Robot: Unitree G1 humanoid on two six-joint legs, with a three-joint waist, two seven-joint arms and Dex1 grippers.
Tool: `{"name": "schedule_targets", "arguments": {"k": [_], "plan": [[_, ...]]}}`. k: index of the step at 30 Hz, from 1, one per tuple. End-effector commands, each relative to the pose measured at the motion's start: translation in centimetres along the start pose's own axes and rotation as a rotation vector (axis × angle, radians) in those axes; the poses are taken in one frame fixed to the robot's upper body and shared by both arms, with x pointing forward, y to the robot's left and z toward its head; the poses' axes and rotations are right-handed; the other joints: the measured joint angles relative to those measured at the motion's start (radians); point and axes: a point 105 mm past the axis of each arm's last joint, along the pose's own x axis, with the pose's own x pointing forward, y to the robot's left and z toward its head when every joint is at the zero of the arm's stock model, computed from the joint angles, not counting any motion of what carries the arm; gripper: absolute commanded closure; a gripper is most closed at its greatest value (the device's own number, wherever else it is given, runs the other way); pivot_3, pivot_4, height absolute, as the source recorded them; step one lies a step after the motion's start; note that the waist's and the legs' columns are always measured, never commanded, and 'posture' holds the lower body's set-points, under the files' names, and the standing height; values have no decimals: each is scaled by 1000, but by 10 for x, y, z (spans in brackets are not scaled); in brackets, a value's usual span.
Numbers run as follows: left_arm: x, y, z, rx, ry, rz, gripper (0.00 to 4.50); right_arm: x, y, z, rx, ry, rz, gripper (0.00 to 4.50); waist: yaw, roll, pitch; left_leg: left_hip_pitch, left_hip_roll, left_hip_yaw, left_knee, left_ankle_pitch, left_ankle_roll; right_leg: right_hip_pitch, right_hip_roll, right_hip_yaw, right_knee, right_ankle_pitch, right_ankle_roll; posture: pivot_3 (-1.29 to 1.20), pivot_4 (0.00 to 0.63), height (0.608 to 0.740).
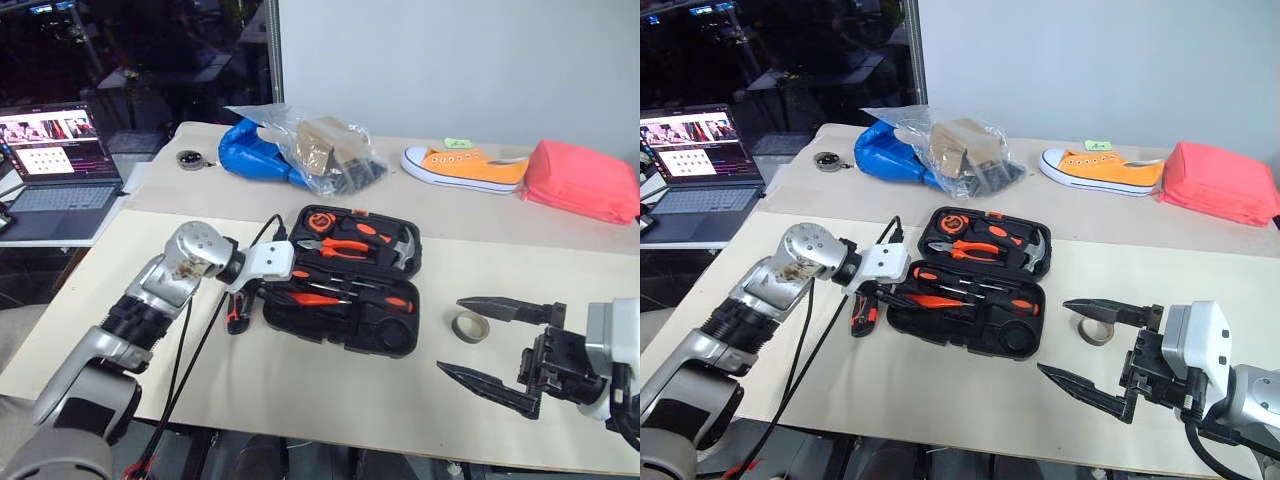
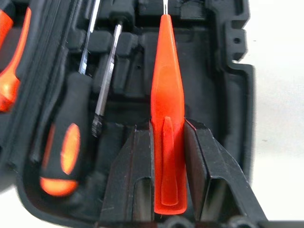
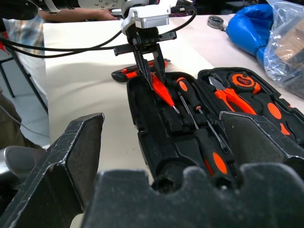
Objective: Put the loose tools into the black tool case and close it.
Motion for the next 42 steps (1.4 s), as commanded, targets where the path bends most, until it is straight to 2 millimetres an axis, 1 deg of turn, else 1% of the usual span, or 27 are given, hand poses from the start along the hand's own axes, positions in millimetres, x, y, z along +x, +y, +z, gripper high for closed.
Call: {"name": "schedule_targets", "arguments": {"k": [1, 6, 11, 15, 20, 23, 27, 33, 40, 42], "plan": [[-5, 10, 2, 48, 30, 8, 4056, 1, 2, 9, -39, -7, 9, 0, -2, 0, 0, 0, 0, 0, 0, 0, 0, 0, 0, 0, 0, 0, 0, 0, 150, 740], [-1, 17, -7, 83, 83, -5, 4056, 1, 3, 10, -40, -5, 6, 0, -1, 0, 0, 0, 0, -1, 0, 0, 0, 0, 1, 0, 0, 0, 0, 0, 150, 740], [3, 21, -11, 119, 107, -24, 4056, 1, 5, 10, -38, -3, 1, 0, -1, 1, 0, 0, 0, -1, 1, 0, 0, 0, 1, 0, 0, 0, 0, 0, 150, 740], [8, 26, -10, 133, 111, -29, 4056, 1, 7, 10, -36, -1, -6, 0, -1, 1, -1, 0, 0, 0, 1, 0, 0, 0, 1, 0, 0, 0, 0, 0, 150, 740], [12, 26, -8, 147, 117, -60, 4056, 1, 9, 11, -32, 0, -14, 0, -1, 1, -1, 0, 0, -1, 3, 0, 0, 1, 1, -1, 1, 0, 0, 0, 150, 740], [15, 27, -5, 137, 107, -75, 4056, 0, 10, 11, -29, 3, -21, 0, -1, 2, -1, -1, 1, -1, 6, 0, 0, 2, 2, -1, 1, 0, 1, 0, 150, 740], [16, 25, -9, 123, 128, -89, 4056, 1, 11, 10, -27, 4, -25, 0, -1, 2, -1, -1, 2, -1, 7, 0, 0, 2, 3, -1, 1, 1, 1, 0, 150, 740], [18, 26, -7, 72, 128, -94, 4056, 0, 12, 9, -23, 6, -30, 0, -2, 3, -2, -1, 3, -1, 7, 0, 0, 2, 4, -1, 1, 1, 1, 0, 150, 740], [16, 26, -10, 49, 147, -91, 4056, 1, 11, 8, -22, 4, -29, 0, -4, 3, -2, -1, 3, -1, 7, -1, 1, 2, 5, 0, 1, 1, 1, 0, 150, 740], [15, 27, -10, 51, 153, -80, 3055, 1, 11, 9, -21, 0, -25, 0, -4, 3, -2, -1, 3, -1, 7, -1, 1, 2, 5, 0, 1, 1, 1, 0, 150, 740]]}}
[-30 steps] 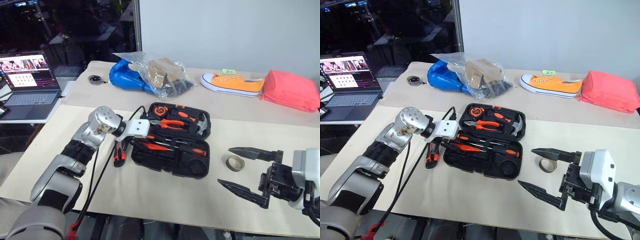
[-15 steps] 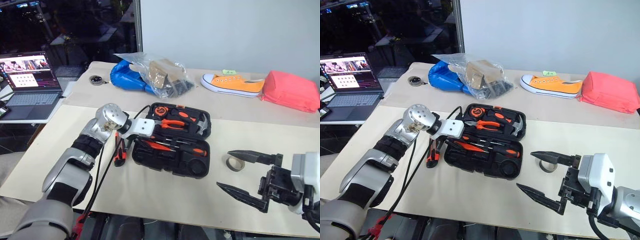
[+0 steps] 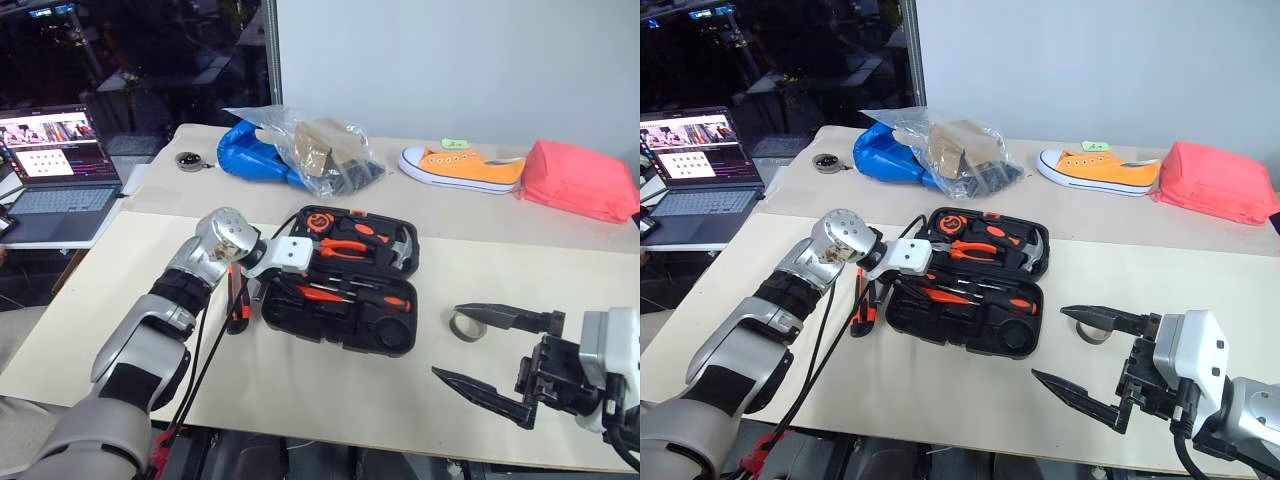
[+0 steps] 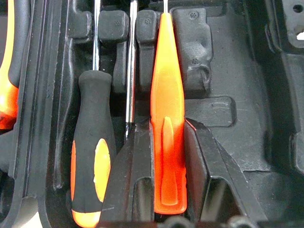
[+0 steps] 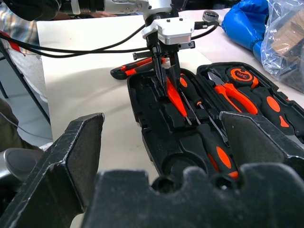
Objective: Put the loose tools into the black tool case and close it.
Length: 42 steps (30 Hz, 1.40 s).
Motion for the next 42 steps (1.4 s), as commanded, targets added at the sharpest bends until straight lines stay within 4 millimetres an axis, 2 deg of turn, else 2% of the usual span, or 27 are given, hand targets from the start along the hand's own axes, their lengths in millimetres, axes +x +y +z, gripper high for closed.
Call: {"name": "schedule_targets", "arguments": {"k": [1, 5, 9, 11, 13, 14, 18, 24, 26, 29, 33, 38, 42], "plan": [[-7, 4, 2, 20, 30, 17, 2873, 0, 1, 8, -34, -29, -1, 0, 0, 0, 0, 0, 0, 0, 0, 0, 0, 0, 0, 0, 0, 0, 0, 0, 150, 740], [-23, 12, 9, 27, -16, 87, 1412, 0, 1, 8, -35, -35, 6, 0, 1, 0, 0, 0, 0, 0, 1, 0, 0, 0, 0, 0, 1, 0, 0, 0, 150, 740], [-52, 12, 28, -35, -177, 174, 1412, 0, -1, 7, -37, -39, 8, 0, -3, 0, 1, 0, 0, 0, 2, 0, 0, -2, 1, 1, 5, 0, 0, 0, 150, 740], [-59, 10, 32, -90, -255, 234, 1970, 1, -2, 7, -38, -42, 8, 0, -2, 1, 0, 0, 1, -1, 2, 0, 0, -2, 1, 1, 6, 0, 0, 0, 150, 740], [-57, 6, 30, -159, -307, 286, 2469, 2, -4, 7, -39, -48, 8, 0, -2, 3, -1, 1, 1, -2, 2, 0, 0, -2, 1, 1, 6, 0, -1, 0, 150, 740], [-53, 4, 30, -178, -332, 321, 2961, 3, -5, 6, -39, -50, 10, 0, -3, 5, -2, 1, 1, -2, 2, 0, 0, -2, 1, 2, 6, 0, -1, 0, 150, 740], [-31, 1, 31, -298, -440, 455, 4428, 4, -10, 6, -45, -53, 17, 0, 3, 6, -2, 1, 1, -3, 3, 0, 0, -1, 0, 2, 7, 0, -1, 0, 150, 740], [8, -3, 23, -383, -438, 531, 4485, 6, -15, 8, -59, -49, 32, 0, 6, 6, -3, 1, 0, -3, 4, 0, 0, -1, 1, 3, 8, 0, -1, 0, 150, 740], [19, -7, 14, -399, -404, 518, 4485, 6, -15, 8, -62, -46, 37, 0, 3, 6, -3, 1, 0, -3, 4, 0, 0, -1, 2, 3, 8, 0, -1, 0, 150, 740], [30, -17, -9, -415, -328, 505, 4485, 5, -15, 9, -68, -38, 40, 0, -2, 7, -3, 1, 0, -3, 3, 0, 0, -1, 2, 4, 8, 0, -1, 0, 150, 740], [36, -31, -31, -406, -269, 498, 4485, 2, -16, 10, -72, -27, 34, 0, -2, 8, -4, 4, 0, -3, 3, 0, 0, 1, 2, 5, 7, 0, -1, 0, 150, 740], [39, -38, -55, -389, -193, 537, 4485, 3, -14, 10, -70, -25, 36, 0, 0, 8, -5, 17, 0, -3, 2, 0, 0, 15, 0, 4, 5, -4, 5, 0, 150, 740], [37, -34, -56, -383, -210, 574, 4485, 3, -15, 9, -68, -25, 39, 0, -2, 9, -6, 22, 1, -3, 2, 0, -1, 19, -1, 5, 5, -3, 4, 0, 150, 740]]}}
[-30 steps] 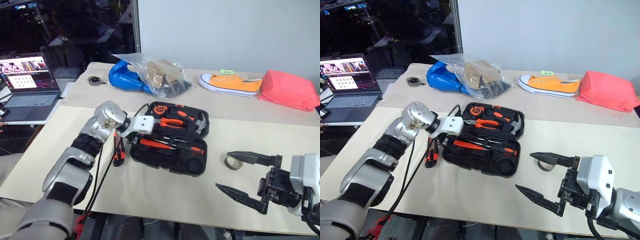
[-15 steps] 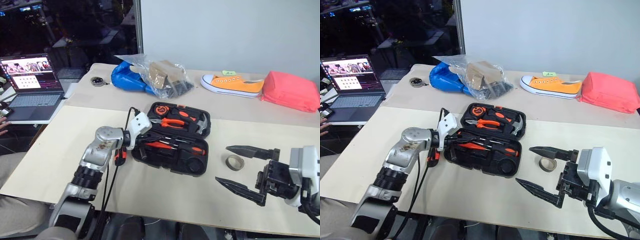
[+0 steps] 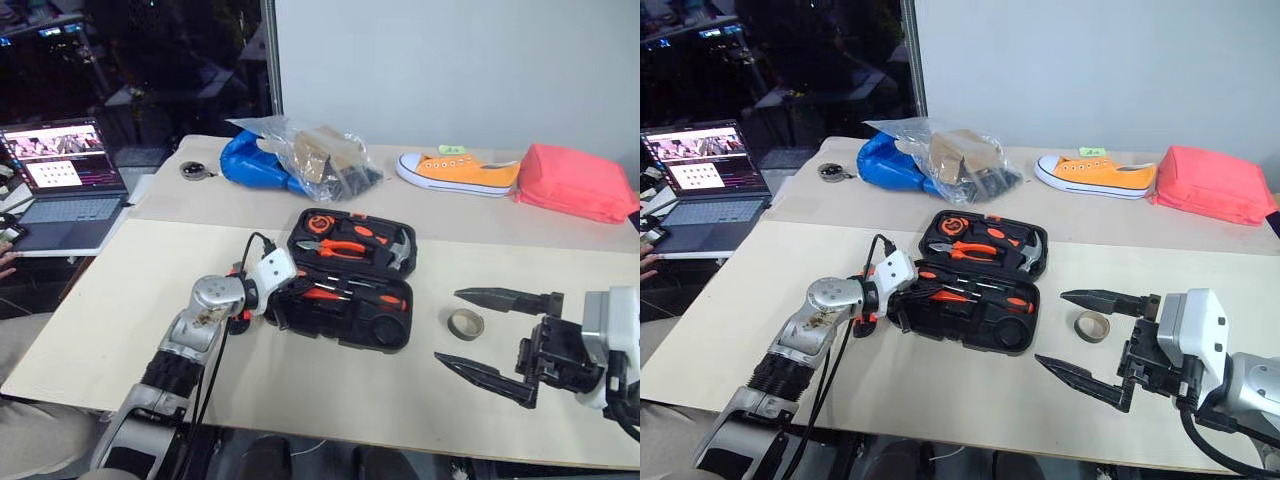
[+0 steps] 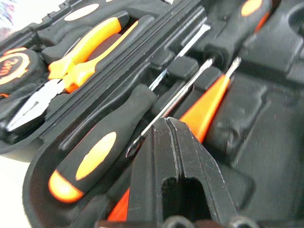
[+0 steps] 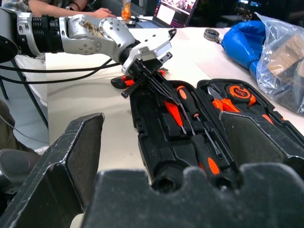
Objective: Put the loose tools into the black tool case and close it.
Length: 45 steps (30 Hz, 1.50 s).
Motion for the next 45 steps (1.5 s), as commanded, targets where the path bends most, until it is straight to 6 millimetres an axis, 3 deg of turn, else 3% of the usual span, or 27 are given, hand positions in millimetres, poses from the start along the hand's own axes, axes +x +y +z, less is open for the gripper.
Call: {"name": "schedule_targets", "arguments": {"k": [1, 4, 11, 13, 16, 18, 21, 23, 26, 30, 32, 36, 45], "plan": [[-4, -6, -33, -69, 95, 11, 4485, 0, 1, 6, -29, -2, 5, 0, -2, 0, 0, 3, 0, 0, -1, 0, 0, 3, 0, 0, 0, 0, 0, 0, 150, 740], [-10, 1, -37, -78, 120, 33, 4485, 1, 2, 5, -26, -3, 8, 0, -4, 0, 0, 8, 1, 0, -2, -4, -7, 7, 0, 1, 0, -4, -8, 0, 150, 740], [-28, 7, -59, -70, 235, 55, 4485, 3, 2, 3, -22, -8, 14, 0, -9, 1, -1, 8, 1, 0, -3, -4, -7, 7, 1, 1, 0, -2, -4, 0, 150, 740], [-31, 10, -57, -71, 226, 65, 4485, 3, 2, 3, -21, -10, 15, 0, -15, 1, -1, 8, 1, 0, -3, -4, -7, 7, 2, 1, 0, -2, -4, 0, 150, 740], [-31, 14, -34, -97, 104, 80, 4485, 4, 2, 3, -21, -13, 16, 0, -22, 1, -1, 8, 2, -1, -4, -4, -7, 6, 1, 1, 0, -2, -4, 0, 150, 740], [-35, 23, 4, -194, -84, 111, 4485, 5, 3, 4, -22, -22, 19, 0, -20, 1, -1, 8, 2, -1, -5, -4, -7, 5, 0, 1, 0, -3, -3, 0, 150, 740], [-50, 40, 41, -287, -211, 192, 4485, 7, 3, 6, -16, -48, 24, 0, -14, 0, 2, -2, 1, 1, -4, -3, -5, -3, -5, 0, 0, -3, -1, 0, 150, 740], [-65, 51, 55, -389, -245, 267, 4485, 9, 2, 6, -12, -59, 31, 0, -10, -6, 5, -11, 0, 1, -4, 0, 0, -11, -5, -4, -1, -3, 1, 0, 150, 740], [-85, 63, 54, -503, -201, 431, 3781, 12, 0, 4, -10, -66, 48, 0, -9, -6, 5, -15, 1, -1, -3, -1, 1, -10, -2, -3, -7, -1, -1, 0, 150, 740], [-106, 54, 38, -631, -69, 611, 2259, 17, -4, 3, -7, -87, 70, 0, -4, -7, 5, -16, 0, -1, -3, -8, -1, -10, -2, -3, -9, -2, -2, 0, 150, 740], [-108, 43, 24, -705, 31, 668, 1519, 20, -7, 2, -5, -95, 87, 0, 1, -8, 6, -17, -1, -1, -2, -9, -2, -10, -3, -3, -10, -3, 0, 0, 150, 740], [-99, 24, 15, -767, 136, 721, 81, 25, -11, 3, -6, -104, 125, 0, 11, -10, 8, -17, -4, -3, -1, -9, -2, -8, -8, -5, -10, -3, 0, 0, 150, 740], [-83, -5, -24, -808, 411, 757, 81, 23, -18, 7, -22, -90, 154, 0, 5, -10, 8, -13, -6, -3, -2, -9, -1, -6, -8, -4, -10, -3, 0, 0, 150, 740]]}}
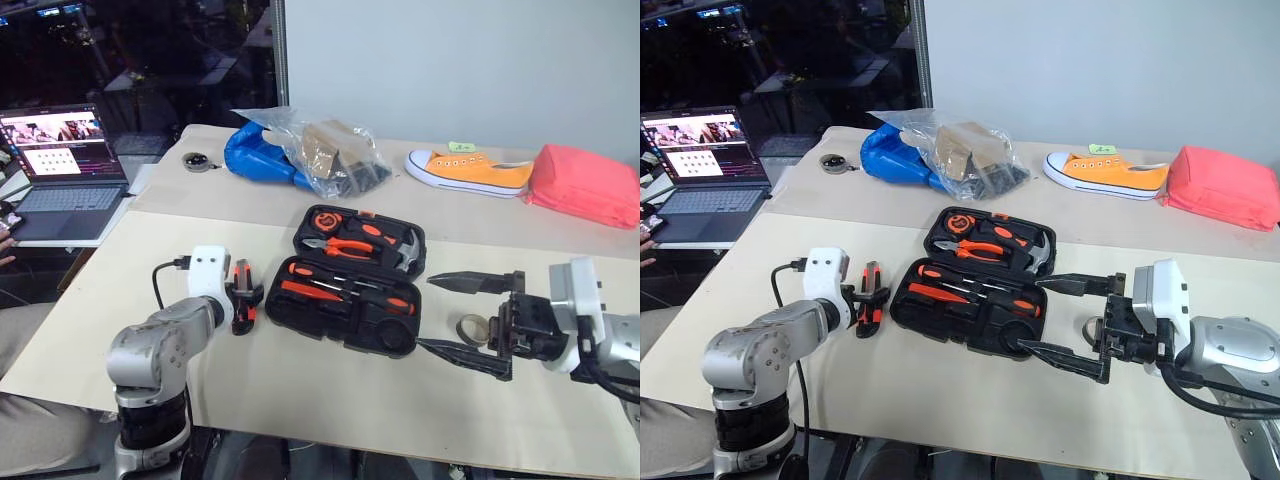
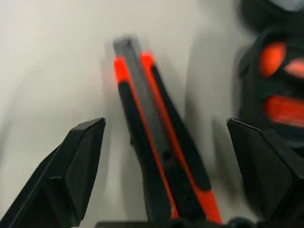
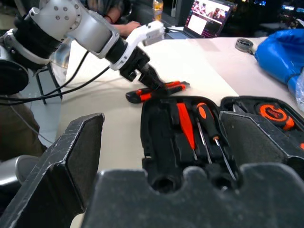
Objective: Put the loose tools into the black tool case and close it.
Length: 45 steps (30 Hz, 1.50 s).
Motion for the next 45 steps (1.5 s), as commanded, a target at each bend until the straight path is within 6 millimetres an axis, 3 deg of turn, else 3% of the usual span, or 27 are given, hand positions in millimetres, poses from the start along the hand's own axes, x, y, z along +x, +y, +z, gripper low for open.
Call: {"name": "schedule_targets", "arguments": {"k": [1, 2, 3, 6, 10, 14, 17, 19, 21, 25, 30, 38, 45], "plan": [[5, 1, -15, 19, 49, 58, 81, -2, 0, 9, -39, -3, 11, 0, -2, 0, 0, 0, 0, 0, 0, 0, 0, 0, 0, 0, 0, 0, 0, 0, 150, 740], [6, -1, -19, 14, 58, 58, 81, -2, 0, 9, -38, -1, 11, 0, -1, 0, 0, 0, 0, 0, 0, 0, 0, 0, 0, 0, 0, 0, 0, 0, 150, 740], [8, -3, -22, 10, 65, 52, 609, -2, 0, 9, -38, 1, 11, 0, -1, 0, 0, 0, 0, 0, 0, 0, 0, 0, -1, 0, -1, 0, 0, 0, 150, 740], [11, -8, -24, -2, 62, 38, 1530, -3, 1, 9, -36, 5, 10, 0, -1, 0, 0, 0, -1, 0, 0, 0, 0, 1, -2, 0, -1, 0, 0, 0, 150, 740], [6, -6, -4, -46, -54, 26, 2808, -3, 1, 9, -33, 8, 7, 0, 2, 1, 0, 0, -2, 0, 0, 0, 0, 1, -4, 0, 0, 0, 0, 0, 150, 740], [-21, -6, 44, -14, -331, -114, 2815, -4, 2, 8, -29, 2, -9, 0, 1, 2, 1, -1, -2, 0, 0, 0, 0, 0, -3, 0, 0, 0, 0, 0, 150, 740], [-42, -33, 69, 173, -423, -402, 2815, -5, 2, 7, -26, 3, -23, 0, -3, -1, 2, -1, 0, 0, 0, 0, 0, -1, 0, -1, 0, 0, -1, 0, 150, 740], [-65, -68, 69, 426, -404, -761, 2815, -9, 3, 5, -24, 8, -40, 0, 0, 0, 3, -1, 0, 0, -1, 0, 0, -1, 0, -1, -1, -1, -1, 0, 150, 740], [-71, -81, 65, 571, -337, -952, 2815, -13, 3, 4, -25, 19, -53, 0, 5, 2, 3, -2, -1, 1, -2, 0, 0, -1, -2, -2, -2, -1, -2, 0, 150, 740], [-56, -88, 45, 975, -227, -1169, 2815, -21, 2, 4, -38, 43, -91, 0, 8, 3, 3, -1, -3, 4, -2, 0, 0, 0, -5, -1, -4, -2, -1, 0, 150, 740], [-22, -83, 30, 1241, -103, -1255, 2815, -27, 8, 6, -43, 66, -117, 0, 8, 3, 3, -3, -4, 3, -2, 0, 1, -1, -2, -2, -4, -2, -2, 0, 150, 740], [5, -78, 20, 1391, -30, -1282, 2815, -28, 18, 7, -37, 78, -147, 0, 6, 3, 3, -8, -2, 1, 1, -2, 4, -3, 0, -3, -4, -3, -1, 0, 150, 740], [15, -92, 21, 1405, -27, -1303, 2815, -29, 23, 8, -37, 84, -152, 0, 1, 3, 3, -7, -2, 1, 2, -2, 4, -3, 1, -3, -1, -3, -1, 0, 150, 740]]}}
